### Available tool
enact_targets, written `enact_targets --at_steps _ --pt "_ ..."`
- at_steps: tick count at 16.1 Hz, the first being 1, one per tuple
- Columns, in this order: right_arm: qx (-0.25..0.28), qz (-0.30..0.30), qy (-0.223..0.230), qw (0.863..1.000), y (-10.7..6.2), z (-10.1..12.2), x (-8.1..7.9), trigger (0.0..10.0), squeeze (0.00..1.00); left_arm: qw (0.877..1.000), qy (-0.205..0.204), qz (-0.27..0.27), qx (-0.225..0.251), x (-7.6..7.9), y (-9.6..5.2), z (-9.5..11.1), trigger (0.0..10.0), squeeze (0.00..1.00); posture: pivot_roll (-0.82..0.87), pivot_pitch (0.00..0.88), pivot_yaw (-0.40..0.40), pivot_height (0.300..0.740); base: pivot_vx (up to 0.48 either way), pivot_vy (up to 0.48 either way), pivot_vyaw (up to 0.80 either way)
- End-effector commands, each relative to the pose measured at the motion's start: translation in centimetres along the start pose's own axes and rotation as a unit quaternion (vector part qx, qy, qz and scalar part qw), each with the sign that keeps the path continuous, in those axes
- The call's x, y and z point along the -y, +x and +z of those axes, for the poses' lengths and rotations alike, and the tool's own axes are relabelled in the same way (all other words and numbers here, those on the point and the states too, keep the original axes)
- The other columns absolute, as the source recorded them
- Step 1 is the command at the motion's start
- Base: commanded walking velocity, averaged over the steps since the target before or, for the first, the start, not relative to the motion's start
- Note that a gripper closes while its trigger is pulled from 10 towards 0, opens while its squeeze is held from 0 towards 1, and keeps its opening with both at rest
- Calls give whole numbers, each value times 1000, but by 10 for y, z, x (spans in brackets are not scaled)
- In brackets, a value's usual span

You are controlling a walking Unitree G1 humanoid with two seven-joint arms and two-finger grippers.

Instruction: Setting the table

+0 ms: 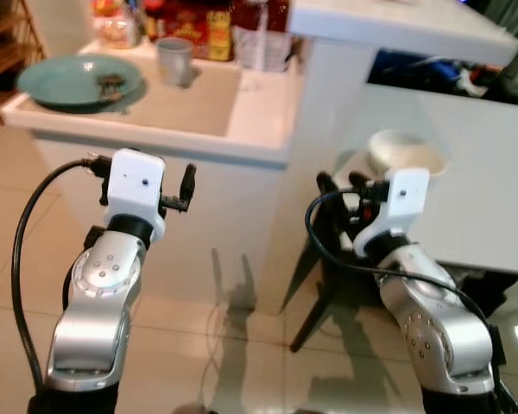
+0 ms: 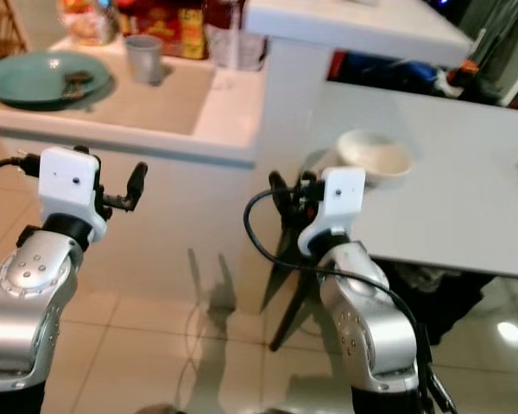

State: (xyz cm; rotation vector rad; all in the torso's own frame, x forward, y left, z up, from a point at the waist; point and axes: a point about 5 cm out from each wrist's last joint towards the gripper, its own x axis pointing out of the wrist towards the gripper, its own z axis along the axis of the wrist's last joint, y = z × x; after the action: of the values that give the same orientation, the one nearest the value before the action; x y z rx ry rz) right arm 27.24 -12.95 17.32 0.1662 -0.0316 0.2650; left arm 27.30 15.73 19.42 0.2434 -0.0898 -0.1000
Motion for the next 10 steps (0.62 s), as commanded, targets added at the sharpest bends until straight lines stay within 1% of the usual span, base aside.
enact_targets --at_steps 1,3,4,5,6,7,10 --pt "2 -9 -1 1000 3 3 4 10000 1000 1000 13 1 1 -1 2 3 10000 1000 101 54 -84 740 0 480 0" --pt "6 -5 -2 1000 7 6 2 10000 1000 1000 21 -1 4 0 2 6 10000 1000 106 55 -89 740 0 480 0" --pt "8 -3 4 1000 9 7 1 10000 1000 1000 23 2 6 0 3 7 10000 941 107 55 -92 740 0 480 0" --pt "7 0 9 1000 10 7 -1 10000 1000 1000 25 5 7 0 4 8 10000 275 108 53 -97 740 0 480 0" --pt "7 1 12 1000 11 7 -1 10000 1000 1000 25 5 7 0 4 8 10000 35 108 53 -97 740 0 480 0" --pt "4 3 15 1000 12 7 -2 10000 1000 1000 27 5 7 2 4 9 10000 0 112 52 -103 740 0 480 0" --pt "9 -11 35 999 13 6 1 10000 1000 999 43 2 5 4 4 9 10000 0 115 53 -103 740 0 480 0"
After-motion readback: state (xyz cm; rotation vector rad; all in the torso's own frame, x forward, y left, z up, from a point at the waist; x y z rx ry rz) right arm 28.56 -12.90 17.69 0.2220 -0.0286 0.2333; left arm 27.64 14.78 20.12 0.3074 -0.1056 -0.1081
